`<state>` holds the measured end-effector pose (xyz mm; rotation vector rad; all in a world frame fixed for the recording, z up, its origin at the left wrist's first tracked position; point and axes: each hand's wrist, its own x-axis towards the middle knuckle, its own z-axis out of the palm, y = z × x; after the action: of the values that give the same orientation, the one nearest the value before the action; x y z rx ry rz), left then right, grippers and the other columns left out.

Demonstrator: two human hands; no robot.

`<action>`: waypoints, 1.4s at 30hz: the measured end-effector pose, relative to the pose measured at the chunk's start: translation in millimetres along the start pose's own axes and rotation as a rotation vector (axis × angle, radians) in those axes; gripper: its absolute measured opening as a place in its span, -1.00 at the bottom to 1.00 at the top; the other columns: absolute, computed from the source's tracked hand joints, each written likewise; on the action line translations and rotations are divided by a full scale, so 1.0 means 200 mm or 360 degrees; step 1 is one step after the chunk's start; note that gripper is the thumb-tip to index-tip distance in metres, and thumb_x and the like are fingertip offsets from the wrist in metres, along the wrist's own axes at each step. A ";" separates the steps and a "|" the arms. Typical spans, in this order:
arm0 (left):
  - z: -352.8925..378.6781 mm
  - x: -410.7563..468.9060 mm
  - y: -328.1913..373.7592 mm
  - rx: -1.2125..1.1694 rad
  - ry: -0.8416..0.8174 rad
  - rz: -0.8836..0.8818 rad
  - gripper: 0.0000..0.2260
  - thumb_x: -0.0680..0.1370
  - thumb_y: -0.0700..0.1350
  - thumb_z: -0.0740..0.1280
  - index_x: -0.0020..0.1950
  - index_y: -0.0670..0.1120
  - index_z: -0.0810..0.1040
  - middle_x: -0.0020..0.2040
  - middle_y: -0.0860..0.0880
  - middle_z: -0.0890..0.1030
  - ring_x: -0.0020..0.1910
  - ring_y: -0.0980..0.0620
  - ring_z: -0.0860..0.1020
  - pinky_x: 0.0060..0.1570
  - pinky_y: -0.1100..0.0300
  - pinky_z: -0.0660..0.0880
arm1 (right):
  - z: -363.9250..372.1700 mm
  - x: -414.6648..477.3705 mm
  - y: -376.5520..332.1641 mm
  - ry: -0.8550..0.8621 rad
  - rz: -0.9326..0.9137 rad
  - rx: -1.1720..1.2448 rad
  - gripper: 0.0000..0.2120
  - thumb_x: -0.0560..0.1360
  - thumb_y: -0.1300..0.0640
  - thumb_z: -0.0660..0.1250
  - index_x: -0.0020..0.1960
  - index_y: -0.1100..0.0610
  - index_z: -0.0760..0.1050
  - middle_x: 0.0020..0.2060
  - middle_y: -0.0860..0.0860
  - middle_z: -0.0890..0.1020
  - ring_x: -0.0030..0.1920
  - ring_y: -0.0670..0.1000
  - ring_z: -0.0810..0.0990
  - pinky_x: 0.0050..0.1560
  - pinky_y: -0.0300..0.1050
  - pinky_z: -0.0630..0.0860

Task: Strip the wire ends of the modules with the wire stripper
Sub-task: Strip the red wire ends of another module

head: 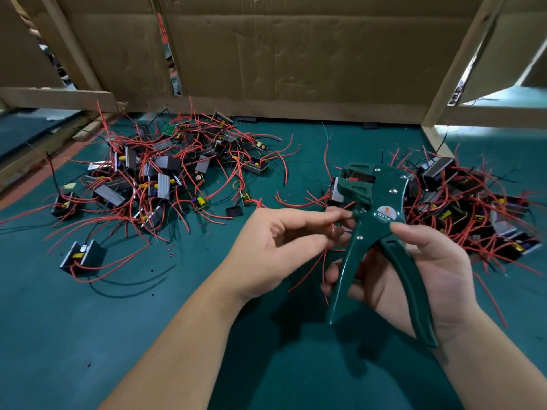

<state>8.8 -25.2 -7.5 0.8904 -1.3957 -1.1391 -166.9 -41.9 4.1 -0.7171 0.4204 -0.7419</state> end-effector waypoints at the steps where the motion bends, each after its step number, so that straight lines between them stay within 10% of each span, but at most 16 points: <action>1: 0.00 0.00 0.00 -0.0044 -0.0036 -0.0020 -0.61 0.40 -0.34 0.25 0.18 -0.08 0.55 -0.04 0.00 0.69 -0.06 0.07 0.64 0.03 0.20 0.54 | 0.00 0.00 0.00 0.0016 0.0010 -0.0004 -0.51 0.17 -0.01 0.40 0.00 0.25 0.64 -0.16 0.21 0.64 -0.27 0.24 0.60 -0.22 0.14 0.58; 11: -0.02 0.04 -0.04 0.0926 0.0368 0.0370 -0.90 0.46 -0.10 0.42 -0.12 0.11 0.62 -0.05 0.09 0.57 -0.04 0.23 0.54 -0.01 0.39 0.39 | 0.01 0.01 0.03 0.0014 0.0085 0.0060 -0.43 0.11 0.04 0.53 0.04 0.32 0.60 -0.08 0.30 0.58 -0.26 0.30 0.60 -0.15 0.25 0.56; 17: -0.03 0.05 0.01 0.0042 0.0617 -0.0032 -0.90 0.49 -0.07 0.34 -0.23 0.03 0.59 -0.42 0.07 0.55 -0.40 0.12 0.54 -0.32 0.32 0.47 | 0.01 0.02 0.04 -0.0074 0.0153 -0.0015 -0.27 0.13 0.02 0.54 0.25 0.27 0.52 -0.11 0.28 0.61 -0.25 0.27 0.60 -0.13 0.20 0.57; 42: -0.12 0.04 0.02 0.0343 0.0492 0.0099 -0.87 0.39 -0.19 0.39 -0.28 0.05 0.61 -0.42 0.15 0.57 -0.43 0.27 0.41 -0.38 0.43 0.35 | 0.01 -0.01 0.06 -0.0380 0.0399 0.0078 -0.56 0.40 0.01 0.41 0.10 0.33 0.54 -0.18 0.28 0.58 -0.20 0.29 0.61 -0.16 0.13 0.57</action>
<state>32.0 -35.2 -1.7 1.1167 -1.2933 -0.7744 -161.9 -33.3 -3.1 -0.6832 0.2668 -0.4230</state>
